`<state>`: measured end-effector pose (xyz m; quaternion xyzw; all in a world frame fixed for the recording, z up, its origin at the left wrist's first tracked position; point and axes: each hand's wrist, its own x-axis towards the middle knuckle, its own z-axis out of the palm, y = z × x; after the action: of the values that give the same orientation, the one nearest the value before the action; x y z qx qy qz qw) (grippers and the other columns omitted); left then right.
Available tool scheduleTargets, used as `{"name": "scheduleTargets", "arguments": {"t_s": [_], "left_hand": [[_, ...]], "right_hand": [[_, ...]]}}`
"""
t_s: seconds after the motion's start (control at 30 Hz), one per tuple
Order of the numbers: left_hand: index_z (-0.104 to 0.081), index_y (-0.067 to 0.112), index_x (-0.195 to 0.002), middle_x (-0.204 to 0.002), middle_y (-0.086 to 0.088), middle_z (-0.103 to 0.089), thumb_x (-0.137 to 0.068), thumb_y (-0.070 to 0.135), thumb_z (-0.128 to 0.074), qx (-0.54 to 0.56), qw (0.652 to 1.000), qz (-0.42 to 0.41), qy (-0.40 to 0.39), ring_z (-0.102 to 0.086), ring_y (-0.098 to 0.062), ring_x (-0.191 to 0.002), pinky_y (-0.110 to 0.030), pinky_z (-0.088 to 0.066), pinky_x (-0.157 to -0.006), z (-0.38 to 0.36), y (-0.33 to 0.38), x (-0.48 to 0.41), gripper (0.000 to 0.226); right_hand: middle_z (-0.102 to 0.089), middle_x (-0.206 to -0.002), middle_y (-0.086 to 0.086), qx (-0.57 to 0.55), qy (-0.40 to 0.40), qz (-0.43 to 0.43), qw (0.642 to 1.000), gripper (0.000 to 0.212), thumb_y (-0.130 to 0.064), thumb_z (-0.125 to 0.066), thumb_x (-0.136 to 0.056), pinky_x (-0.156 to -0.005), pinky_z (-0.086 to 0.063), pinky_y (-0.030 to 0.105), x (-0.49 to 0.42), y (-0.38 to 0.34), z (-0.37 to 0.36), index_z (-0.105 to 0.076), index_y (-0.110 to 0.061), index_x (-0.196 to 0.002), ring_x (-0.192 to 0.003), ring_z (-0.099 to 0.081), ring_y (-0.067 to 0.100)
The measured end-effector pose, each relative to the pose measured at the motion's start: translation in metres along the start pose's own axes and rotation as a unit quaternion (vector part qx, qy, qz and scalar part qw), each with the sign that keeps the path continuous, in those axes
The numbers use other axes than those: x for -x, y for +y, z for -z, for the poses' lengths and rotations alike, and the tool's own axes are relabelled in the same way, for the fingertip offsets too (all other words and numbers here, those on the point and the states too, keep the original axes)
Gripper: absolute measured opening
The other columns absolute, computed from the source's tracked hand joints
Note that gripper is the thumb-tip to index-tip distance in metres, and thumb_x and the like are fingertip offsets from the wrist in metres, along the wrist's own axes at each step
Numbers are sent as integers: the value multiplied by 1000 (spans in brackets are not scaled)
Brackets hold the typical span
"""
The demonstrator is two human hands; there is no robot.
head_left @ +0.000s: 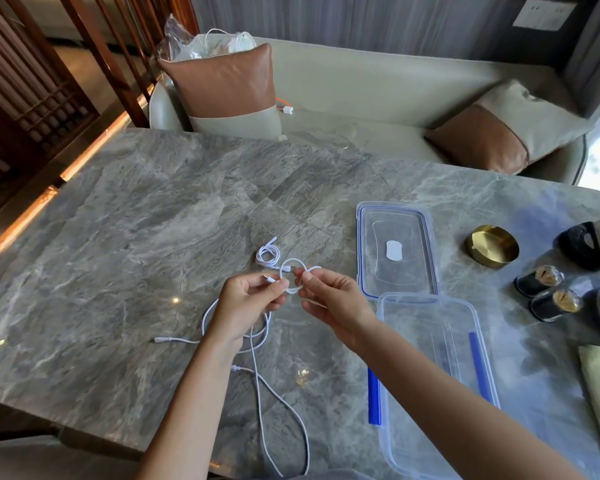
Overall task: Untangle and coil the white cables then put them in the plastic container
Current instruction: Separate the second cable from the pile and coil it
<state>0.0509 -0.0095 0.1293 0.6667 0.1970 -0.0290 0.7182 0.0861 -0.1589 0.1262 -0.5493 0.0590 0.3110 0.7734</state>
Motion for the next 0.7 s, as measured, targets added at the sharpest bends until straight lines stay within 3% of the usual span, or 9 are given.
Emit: {"name": "scheduleTargets", "arguments": {"t_s": [0.2,0.3,0.37,0.43,0.53,0.6,0.7], "left_hand": [[-70,10,-80,-64,0,-71,-80,14,-65,7,989,70,-133,-66,-7,-61,-16,-54,-59,12,2,8,7],[-73,15,-86,-77,-1,-73,-76,33,-60,26,983,85,-159,-68,-10,-70,-18,-55,-62,16,6,9,24],[-72,19,-95,-88,1,-73,-84,34,-54,20,989,50,-135,-67,-11,-80,-19,-55,-69,18,10,5,26],[-64,21,-112,-111,6,-67,-92,20,-49,-56,990,-29,-124,-61,-9,-102,-19,-49,-85,15,18,-1,25],[-50,16,-130,-136,7,-49,-94,0,-44,-184,949,-103,-235,-42,-1,-126,-12,-32,-103,-4,31,-9,40],[-51,5,-128,-131,-2,-52,-93,-5,-42,-227,920,-110,-299,-46,-5,-123,-16,-32,-105,-15,37,-13,37],[-64,-2,-108,-104,-11,-66,-93,1,-48,-273,913,-117,-280,-57,-5,-92,-13,-42,-88,-15,37,-20,23]], "right_hand": [[-64,-60,-9,100,-89,-28,991,18,-17,-57,-90,-55,-50,11,3,-17,13,-67,-16,-75,-57,-60,-1],[-61,-57,-8,120,-131,-47,983,21,-15,-56,-91,-57,-52,11,2,-29,18,-63,-13,-71,-55,-58,0],[-60,-58,-7,138,-165,-66,974,21,-14,-55,-91,-58,-51,11,2,-35,22,-63,-12,-72,-55,-58,0],[-60,-63,-6,166,-206,-82,961,22,-13,-54,-91,-58,-50,11,3,-39,24,-65,-13,-72,-57,-57,0],[-59,-74,3,219,-243,-102,939,22,-12,-58,-89,-58,-51,11,4,-40,22,-68,-17,-70,-59,-59,0],[-61,-68,0,252,-254,-103,928,19,-12,-60,-88,-58,-51,12,5,-41,20,-67,-15,-71,-60,-61,0],[-62,-61,-5,296,-241,-93,919,17,-16,-63,-87,-57,-51,13,6,-46,24,-70,-18,-72,-59,-61,1]]}}
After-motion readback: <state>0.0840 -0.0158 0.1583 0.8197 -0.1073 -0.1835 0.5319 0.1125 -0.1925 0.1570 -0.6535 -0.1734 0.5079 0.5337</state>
